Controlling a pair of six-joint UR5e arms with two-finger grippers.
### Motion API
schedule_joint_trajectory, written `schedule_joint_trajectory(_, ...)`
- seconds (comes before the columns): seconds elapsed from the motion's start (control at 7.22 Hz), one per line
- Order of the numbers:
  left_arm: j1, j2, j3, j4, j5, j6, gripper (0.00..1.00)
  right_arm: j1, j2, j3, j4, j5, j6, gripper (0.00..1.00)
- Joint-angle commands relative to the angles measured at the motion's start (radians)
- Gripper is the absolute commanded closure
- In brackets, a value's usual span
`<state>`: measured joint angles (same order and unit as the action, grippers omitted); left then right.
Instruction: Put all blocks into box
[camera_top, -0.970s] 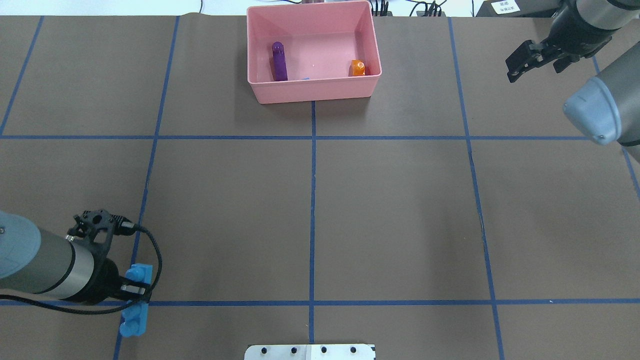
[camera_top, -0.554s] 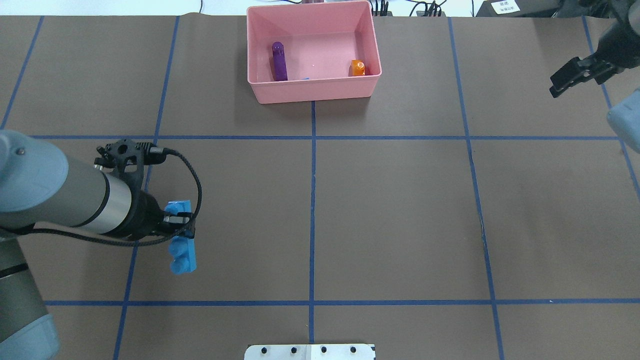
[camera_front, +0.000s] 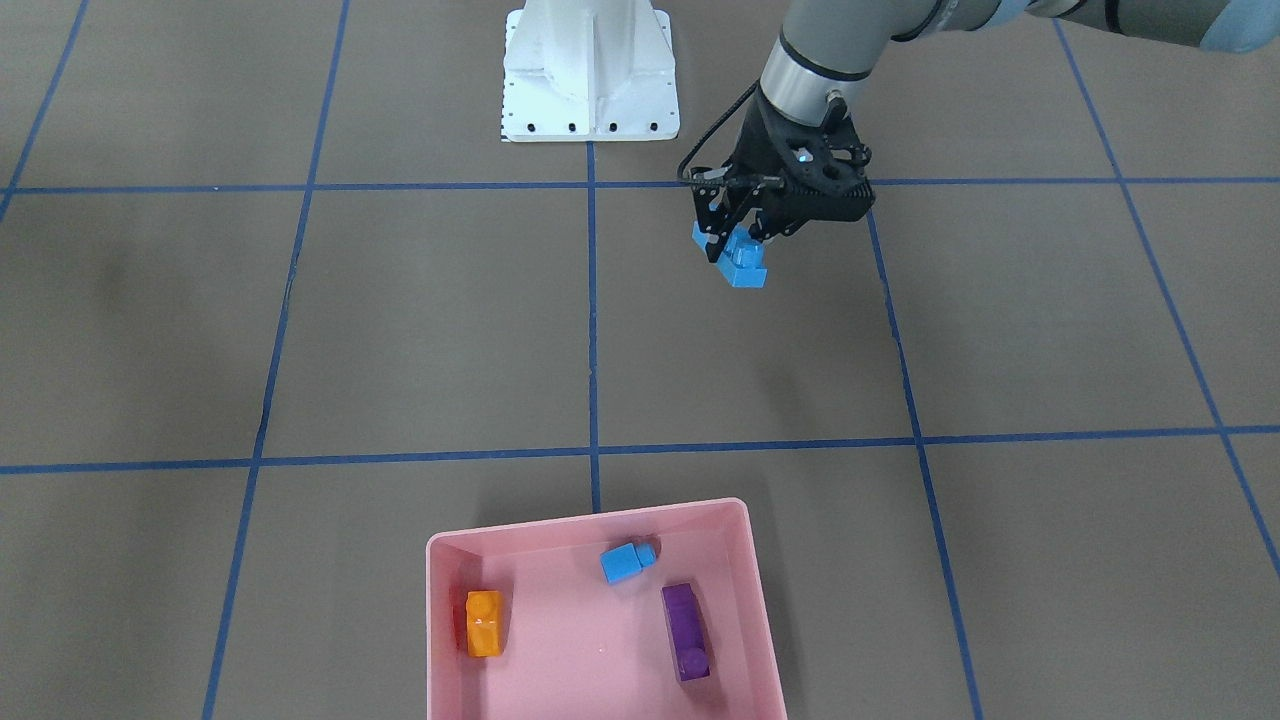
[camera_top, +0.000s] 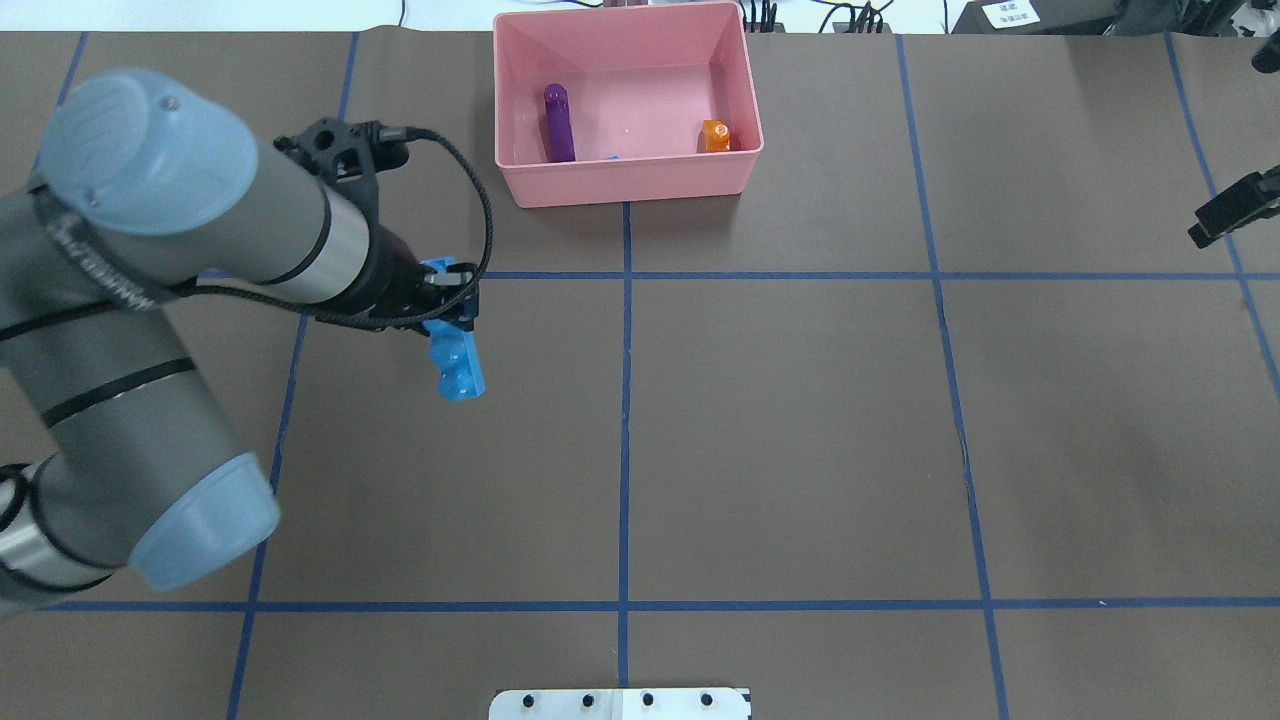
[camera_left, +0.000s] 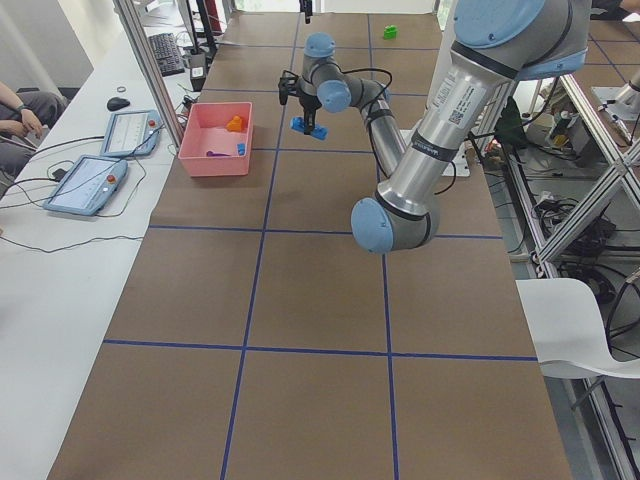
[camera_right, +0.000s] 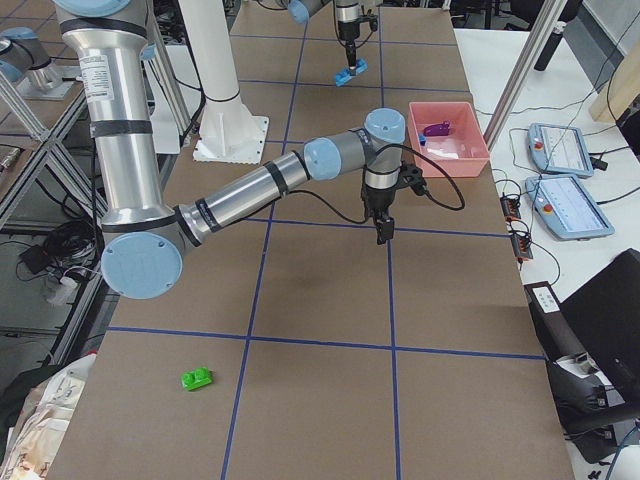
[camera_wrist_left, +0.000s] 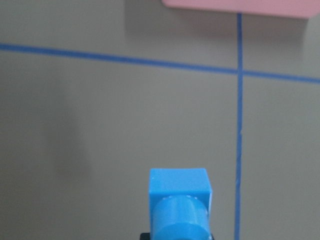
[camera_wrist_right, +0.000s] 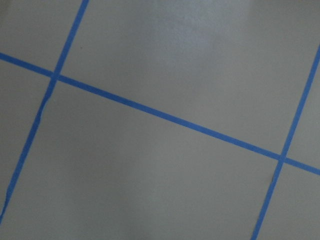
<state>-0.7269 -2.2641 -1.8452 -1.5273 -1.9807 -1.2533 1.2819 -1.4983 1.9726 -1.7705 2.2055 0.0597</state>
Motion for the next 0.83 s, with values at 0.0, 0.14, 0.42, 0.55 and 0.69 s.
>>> schedule_joint_trajectory(0.0, -0.073, -0.27, 0.368, -0.002, -0.001, -0.012, 1.0, 0.028, -0.112, 0.011, 0.063, 0.029, -0.053, 0.02)
schedule_joint_trajectory(0.14, -0.104, -0.351, 0.523, -0.026, -0.001, -0.015, 1.0, 0.033, -0.173, 0.009, 0.125, 0.034, -0.055, 0.02)
schedule_joint_trajectory(0.42, -0.141, -0.518, 0.849, -0.161, 0.0, -0.082, 1.0, 0.043, -0.284, 0.008, 0.251, 0.057, -0.055, 0.02)
schedule_joint_trajectory(0.55, -0.141, -0.563, 0.971, -0.254, 0.002, -0.133, 1.0, 0.051, -0.331, 0.008, 0.294, 0.069, -0.057, 0.02)
schedule_joint_trajectory(0.69, -0.138, -0.6, 1.07, -0.311, 0.013, -0.165, 1.0, 0.056, -0.371, 0.011, 0.328, 0.071, -0.057, 0.02)
